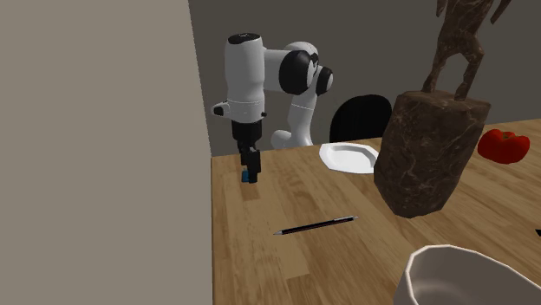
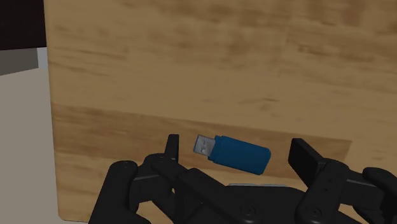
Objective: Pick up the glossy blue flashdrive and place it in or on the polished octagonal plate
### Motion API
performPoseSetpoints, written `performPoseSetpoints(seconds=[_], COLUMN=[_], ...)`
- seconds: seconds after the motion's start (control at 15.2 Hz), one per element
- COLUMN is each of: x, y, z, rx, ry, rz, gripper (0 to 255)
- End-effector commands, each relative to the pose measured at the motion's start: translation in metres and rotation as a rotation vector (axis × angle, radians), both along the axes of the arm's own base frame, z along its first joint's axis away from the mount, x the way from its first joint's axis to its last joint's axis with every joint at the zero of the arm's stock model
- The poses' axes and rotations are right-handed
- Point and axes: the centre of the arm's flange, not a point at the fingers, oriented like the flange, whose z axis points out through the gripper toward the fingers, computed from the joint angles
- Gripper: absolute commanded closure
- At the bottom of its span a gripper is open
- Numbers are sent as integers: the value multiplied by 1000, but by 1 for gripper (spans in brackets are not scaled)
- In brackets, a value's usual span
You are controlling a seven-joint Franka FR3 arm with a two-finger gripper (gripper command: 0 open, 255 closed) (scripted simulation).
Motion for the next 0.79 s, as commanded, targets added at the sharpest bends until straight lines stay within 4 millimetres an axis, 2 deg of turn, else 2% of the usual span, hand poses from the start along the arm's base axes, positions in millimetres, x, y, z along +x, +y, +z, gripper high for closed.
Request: performPoseSetpoints(seconds=[0.0, 0.07, 0.59, 0.73], x=[0, 0, 0, 0], y=[0, 0, -1, 0], z=[0, 0, -1, 5], rx=[0, 0, 0, 0], ry=[0, 0, 0, 0], rz=[0, 0, 0, 0], gripper=[0, 255, 255, 255])
